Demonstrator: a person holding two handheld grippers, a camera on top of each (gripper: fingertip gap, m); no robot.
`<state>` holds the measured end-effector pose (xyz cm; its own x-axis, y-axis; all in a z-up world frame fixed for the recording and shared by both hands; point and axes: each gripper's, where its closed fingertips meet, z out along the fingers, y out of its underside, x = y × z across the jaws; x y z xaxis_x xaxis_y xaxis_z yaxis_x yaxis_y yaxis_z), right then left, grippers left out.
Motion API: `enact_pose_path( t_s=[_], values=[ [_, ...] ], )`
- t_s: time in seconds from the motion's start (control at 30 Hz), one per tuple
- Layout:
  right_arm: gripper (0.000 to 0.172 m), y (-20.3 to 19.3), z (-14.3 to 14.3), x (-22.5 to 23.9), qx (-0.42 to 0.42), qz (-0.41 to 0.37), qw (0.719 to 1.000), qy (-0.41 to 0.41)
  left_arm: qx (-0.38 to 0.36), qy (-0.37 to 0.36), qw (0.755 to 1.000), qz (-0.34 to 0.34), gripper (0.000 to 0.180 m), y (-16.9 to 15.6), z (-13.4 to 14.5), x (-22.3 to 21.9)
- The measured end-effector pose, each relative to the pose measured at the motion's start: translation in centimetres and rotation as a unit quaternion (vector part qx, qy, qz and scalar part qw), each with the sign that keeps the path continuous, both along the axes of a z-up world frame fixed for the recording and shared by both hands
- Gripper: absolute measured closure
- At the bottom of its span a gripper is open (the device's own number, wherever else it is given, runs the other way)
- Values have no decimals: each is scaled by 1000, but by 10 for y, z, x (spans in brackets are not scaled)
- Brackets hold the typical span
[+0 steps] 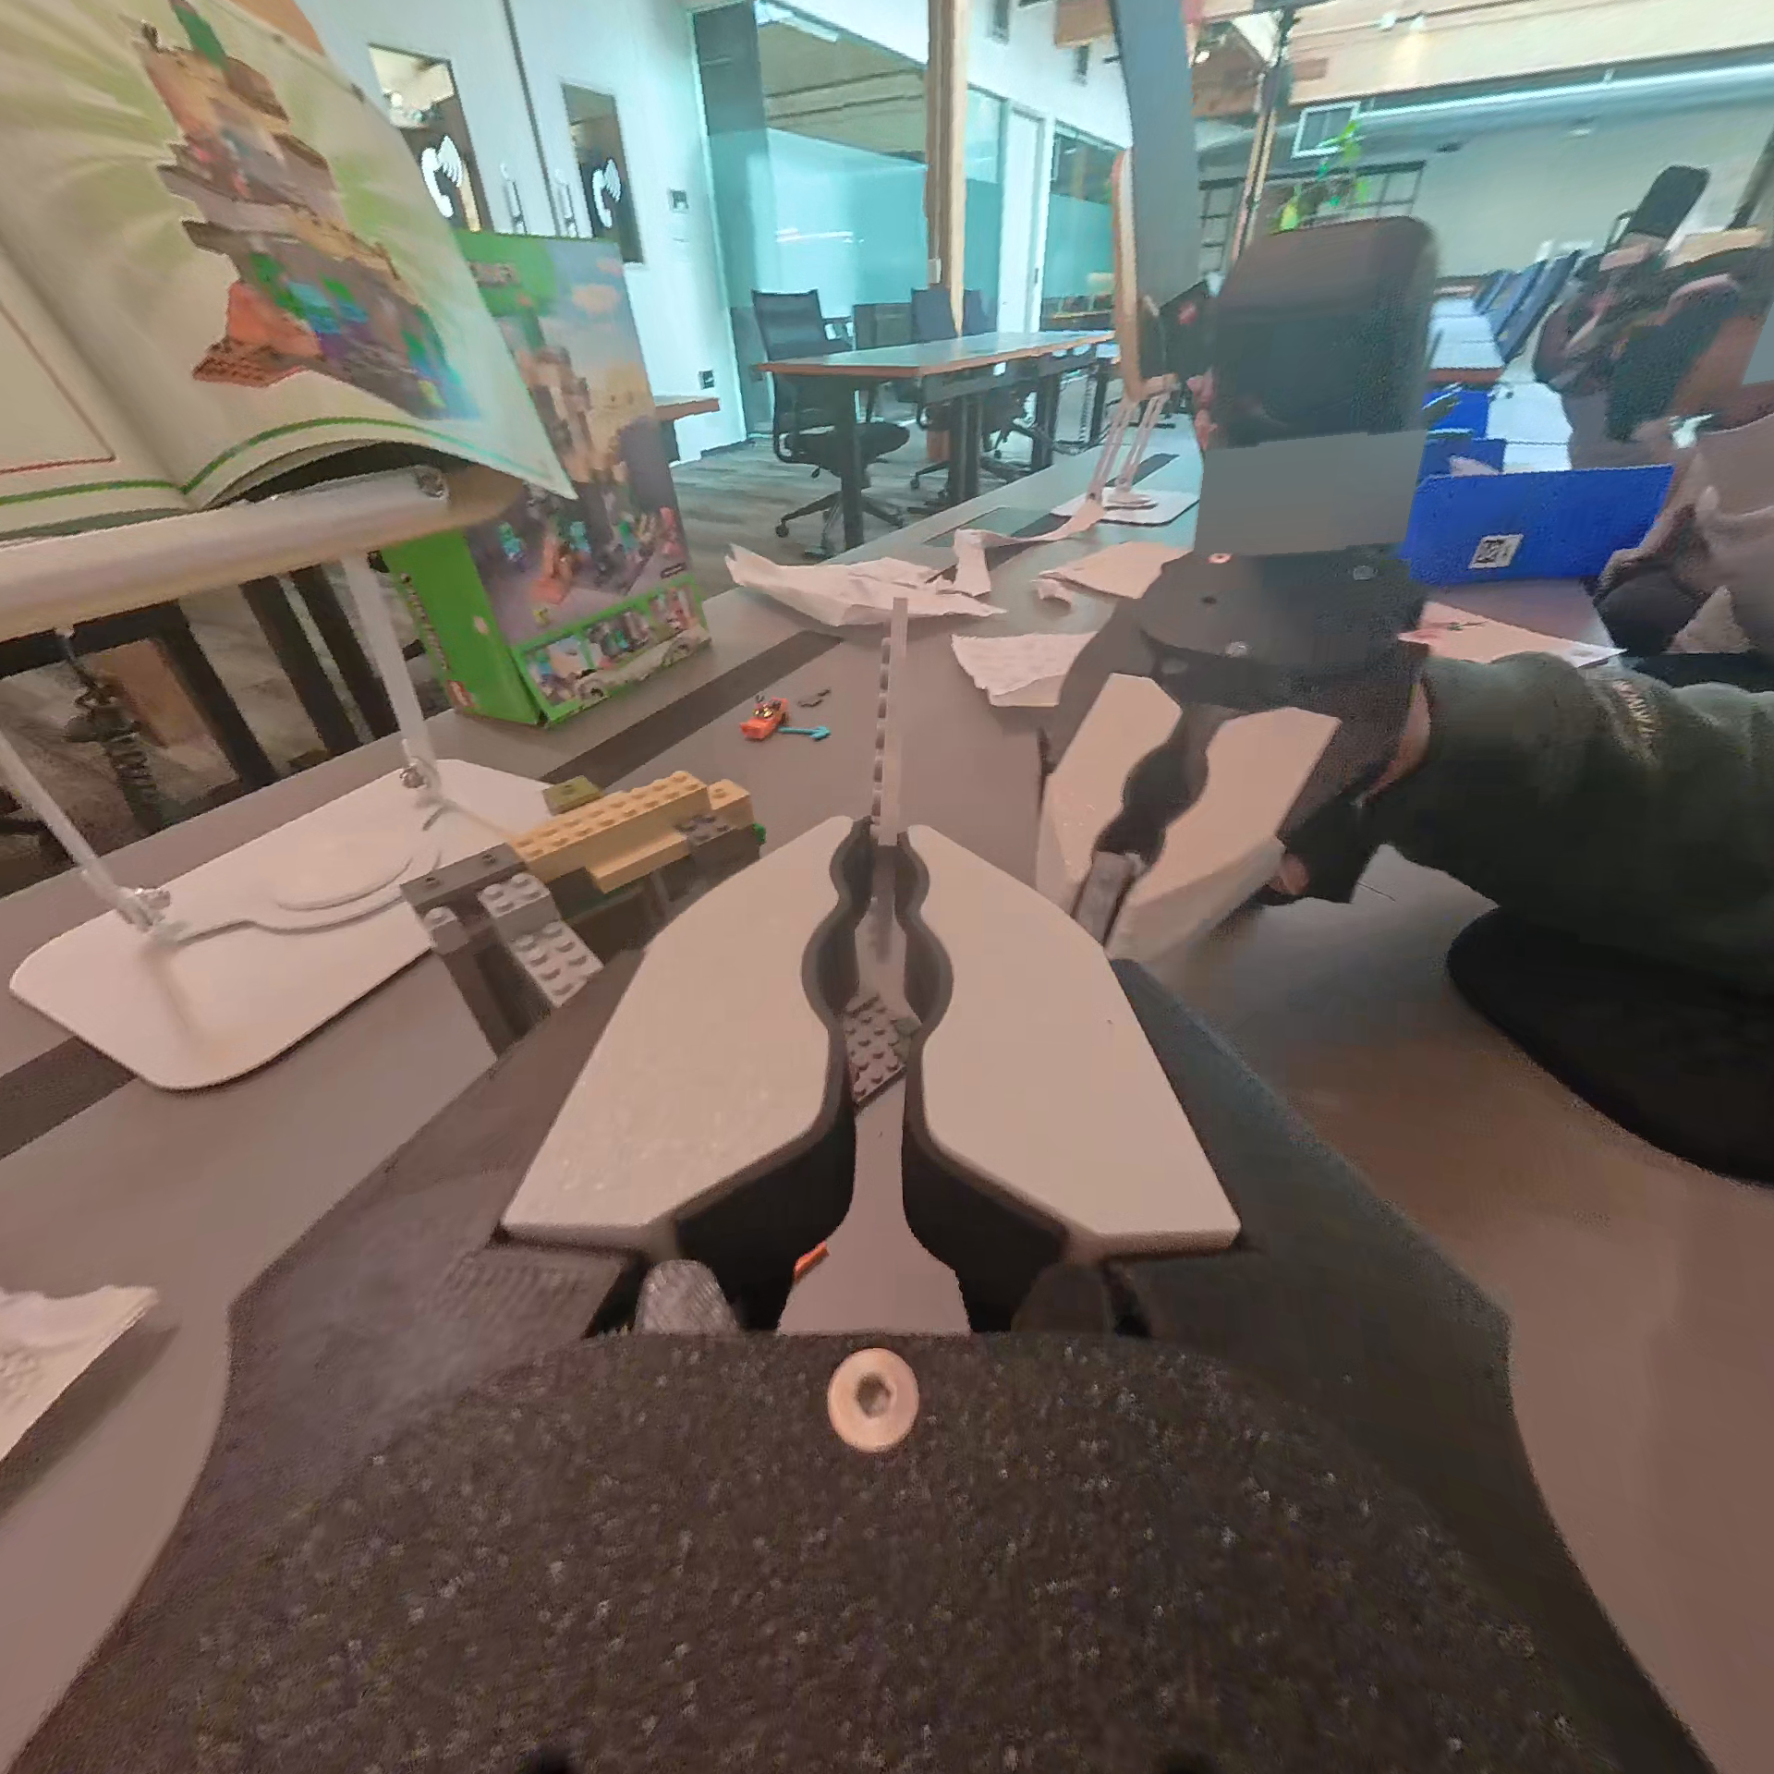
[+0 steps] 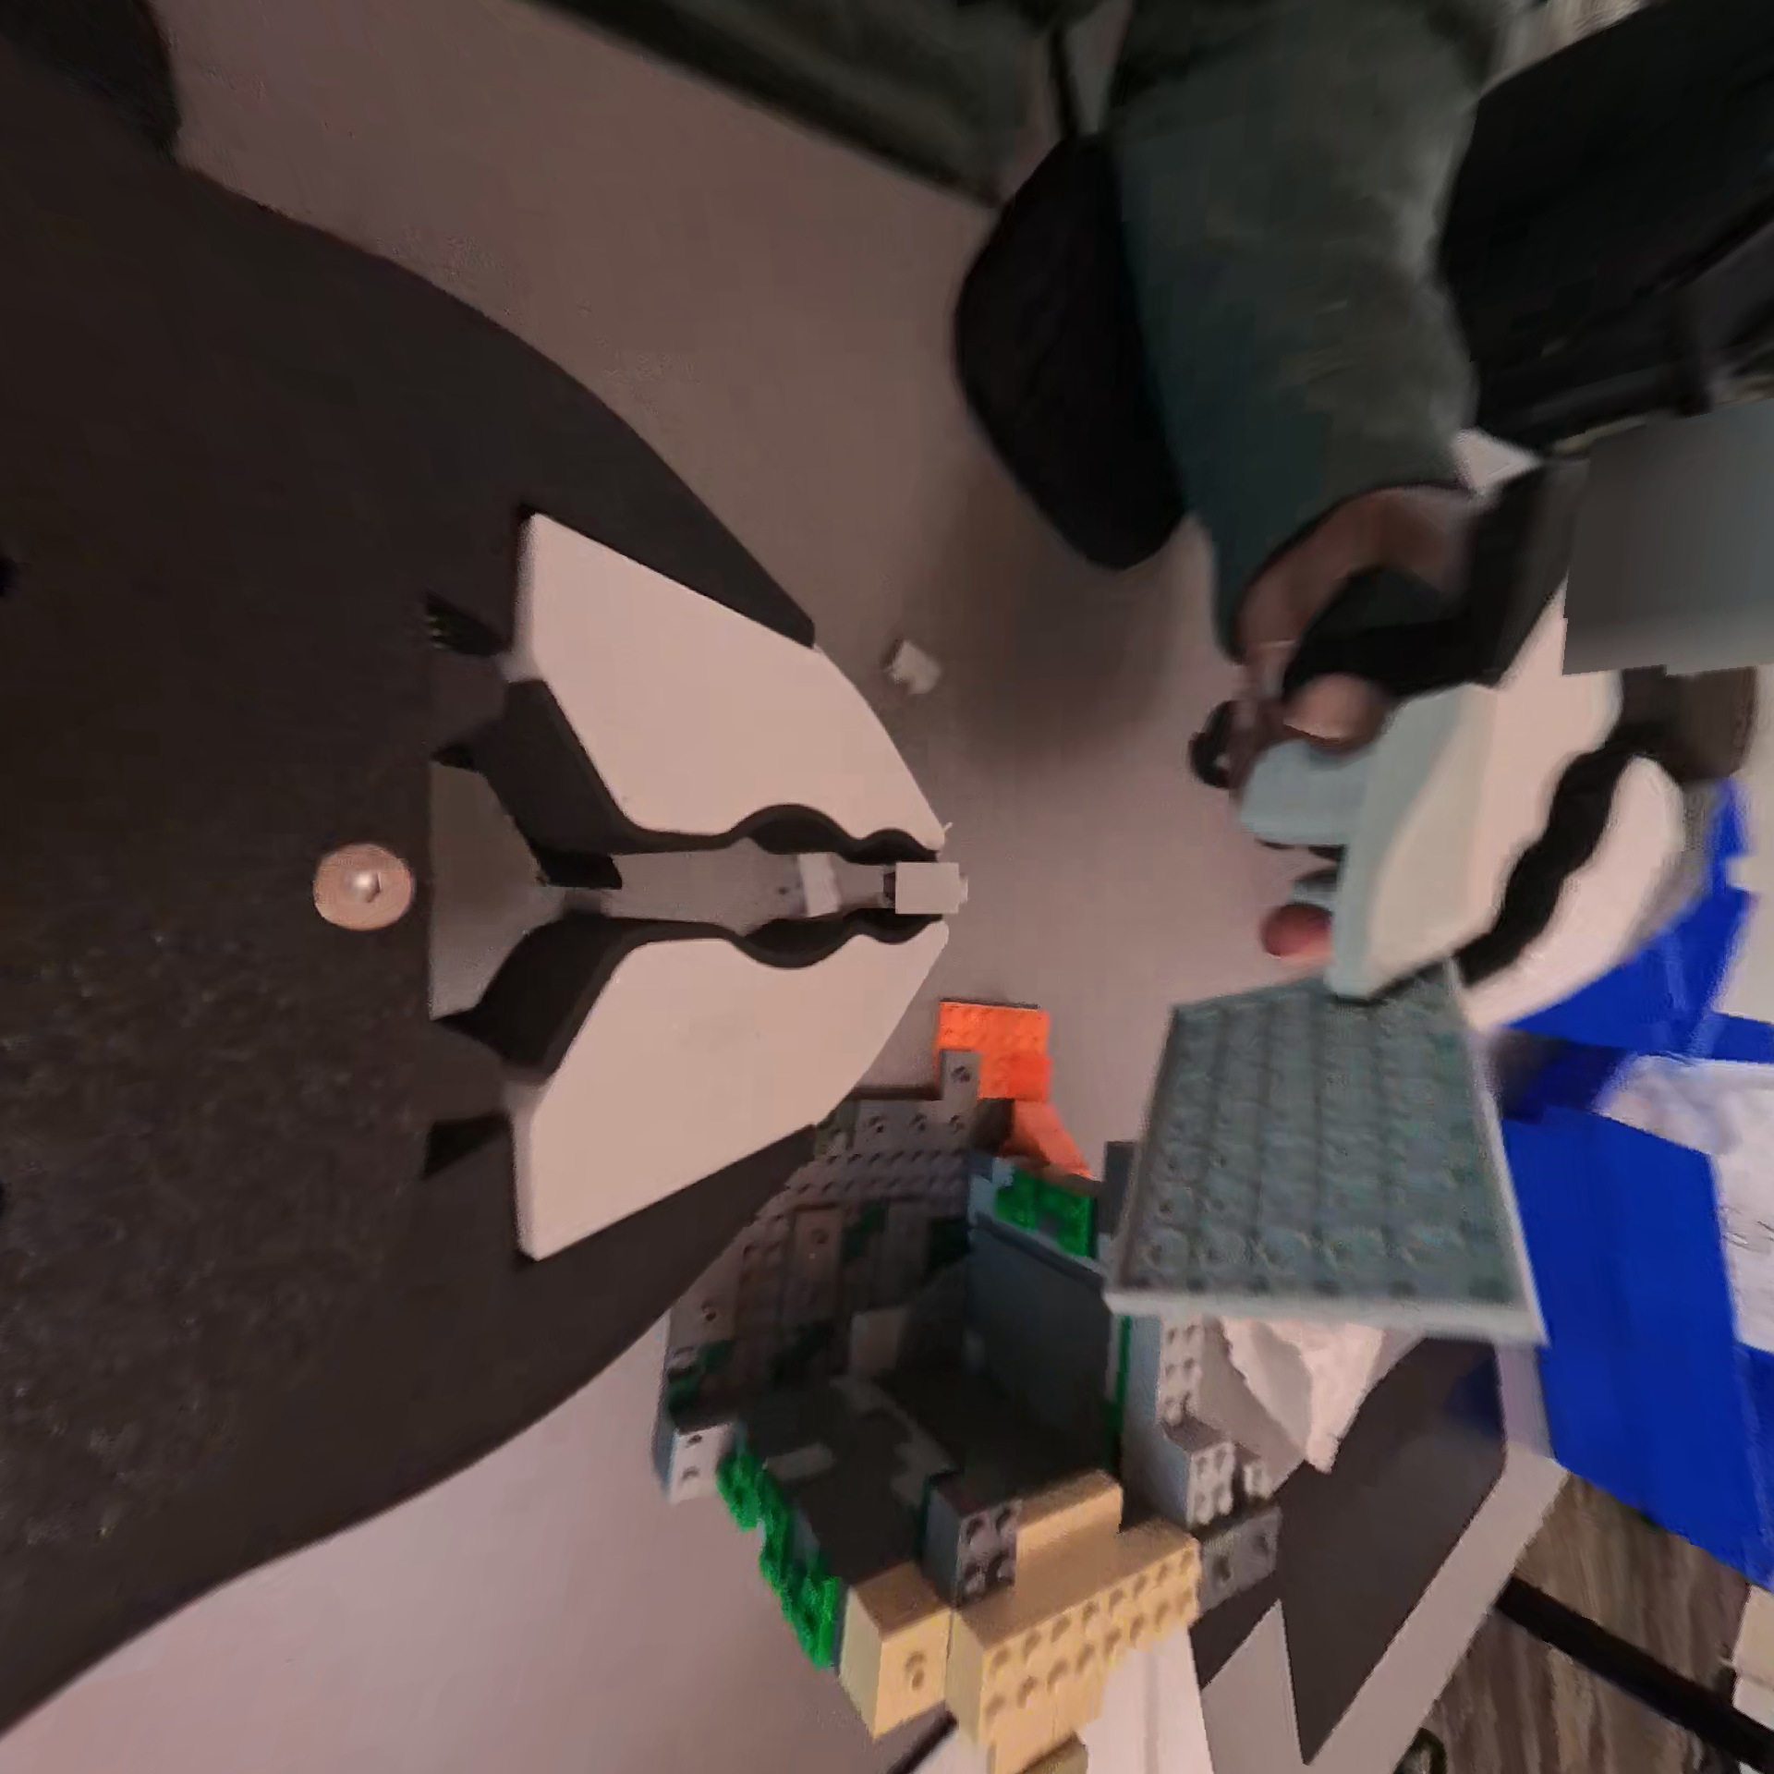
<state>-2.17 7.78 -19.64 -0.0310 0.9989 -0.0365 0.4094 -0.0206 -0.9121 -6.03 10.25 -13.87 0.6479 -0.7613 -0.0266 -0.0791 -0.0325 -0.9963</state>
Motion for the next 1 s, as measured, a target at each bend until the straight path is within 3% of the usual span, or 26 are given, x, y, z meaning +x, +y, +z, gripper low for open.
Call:
enact_pose_path(
  t_s=[0.07,0.2,0.63,0.73,0.8,0.93,1.0],
  values=[
    [148,0,-15,4,19,9,999,-41,-9,11,1000,6,176,4,-6,-2],
    [137,-4,-27,10,19,30,997,-70,-20,27,999,9,176,8,-17,-2],
    [131,36,5,16,67,-79,995,9,-52,81,993,-68,176,-7,-46,20],
    [137,35,5,13,94,-85,992,7,-63,86,990,-92,176,-13,-51,28],
    [157,34,3,13,111,-81,991,3,-75,93,988,-96,176,-14,-56,29],
    [166,29,-3,18,130,-64,989,-39,-74,82,991,-71,171,-5,-56,20],
    [167,34,-10,24,179,-74,978,-84,-77,72,993,-55,171,1,-54,13]
  ],
)
